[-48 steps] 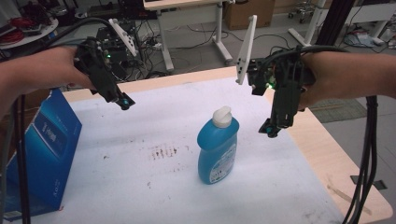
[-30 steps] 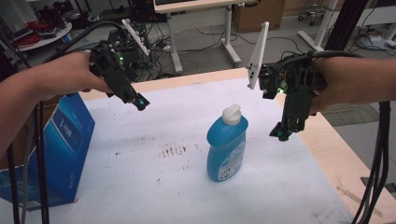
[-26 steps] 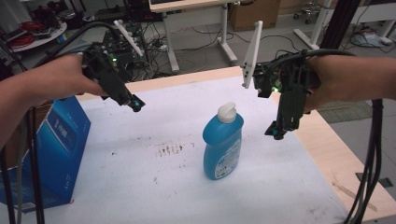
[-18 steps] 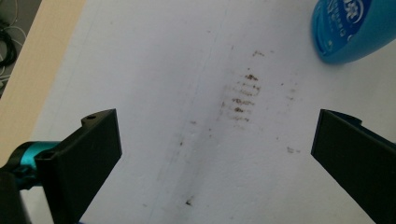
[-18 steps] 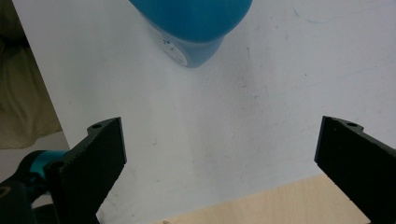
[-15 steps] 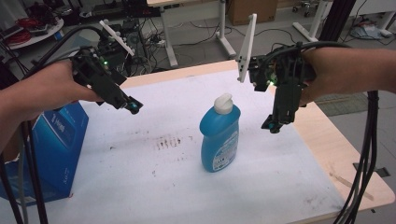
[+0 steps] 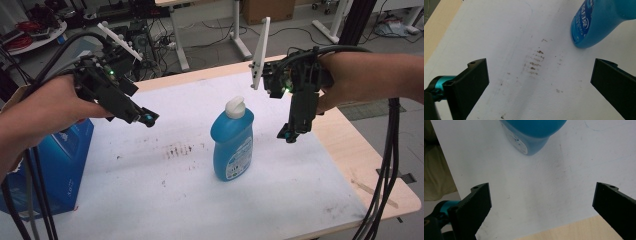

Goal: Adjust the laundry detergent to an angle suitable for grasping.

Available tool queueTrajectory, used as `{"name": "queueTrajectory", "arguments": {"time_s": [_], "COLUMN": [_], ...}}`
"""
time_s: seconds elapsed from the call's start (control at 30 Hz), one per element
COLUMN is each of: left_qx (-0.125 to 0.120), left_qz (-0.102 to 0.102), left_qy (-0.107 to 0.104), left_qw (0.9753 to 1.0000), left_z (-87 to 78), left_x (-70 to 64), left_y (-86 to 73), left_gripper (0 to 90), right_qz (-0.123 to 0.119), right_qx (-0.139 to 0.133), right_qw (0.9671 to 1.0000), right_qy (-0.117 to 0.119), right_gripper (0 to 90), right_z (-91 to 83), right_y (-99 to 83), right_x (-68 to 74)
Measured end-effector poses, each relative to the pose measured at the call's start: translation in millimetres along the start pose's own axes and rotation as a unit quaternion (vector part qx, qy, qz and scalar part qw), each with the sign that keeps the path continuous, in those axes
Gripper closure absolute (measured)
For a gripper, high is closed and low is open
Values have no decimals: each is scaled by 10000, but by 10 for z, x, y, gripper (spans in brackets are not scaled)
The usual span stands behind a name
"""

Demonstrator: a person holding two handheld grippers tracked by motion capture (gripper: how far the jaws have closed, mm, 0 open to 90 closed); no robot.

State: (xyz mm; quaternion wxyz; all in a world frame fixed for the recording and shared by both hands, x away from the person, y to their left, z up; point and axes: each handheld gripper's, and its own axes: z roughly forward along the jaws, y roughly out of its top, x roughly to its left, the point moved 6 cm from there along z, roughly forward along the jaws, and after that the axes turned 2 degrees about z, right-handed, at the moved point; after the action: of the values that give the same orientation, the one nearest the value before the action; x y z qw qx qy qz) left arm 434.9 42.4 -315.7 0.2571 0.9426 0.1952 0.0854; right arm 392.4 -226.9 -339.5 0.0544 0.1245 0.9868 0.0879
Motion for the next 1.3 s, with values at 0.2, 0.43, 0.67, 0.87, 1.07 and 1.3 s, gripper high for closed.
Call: {"name": "queueTrajectory", "arguments": {"time_s": [0.2, 0.43, 0.67, 0.87, 1.07, 1.3], "left_qx": [-216, -243, -322, -409, -423, -475], "left_qz": [10, 38, 90, 67, 82, 119], "left_qy": [-246, -338, -331, -385, -457, -489], "left_qw": [9995, 9991, 9989, 9984, 9980, 9976], "left_z": [39, 110, 154, 186, 261, 350], "left_x": [-208, -405, -566, -680, -788, -864], "left_y": [71, 143, 223, 293, 374, 468], "left_gripper": [17, 17, 17, 17, 17, 17], "right_qz": [-30, -30, -38, -45, -45, -31], "right_qx": [5, -21, -29, -36, -50, -52], "right_qw": [10000, 10000, 10000, 10000, 10000, 10000], "right_qy": [13, 17, -11, -44, -54, -46], "right_gripper": [11, 11, 11, 11, 11, 11], "right_z": [12, 16, 30, 33, 45, 65], "right_y": [-30, -56, -85, -95, -112, -129], "right_x": [11, 33, 59, 69, 72, 62]}}
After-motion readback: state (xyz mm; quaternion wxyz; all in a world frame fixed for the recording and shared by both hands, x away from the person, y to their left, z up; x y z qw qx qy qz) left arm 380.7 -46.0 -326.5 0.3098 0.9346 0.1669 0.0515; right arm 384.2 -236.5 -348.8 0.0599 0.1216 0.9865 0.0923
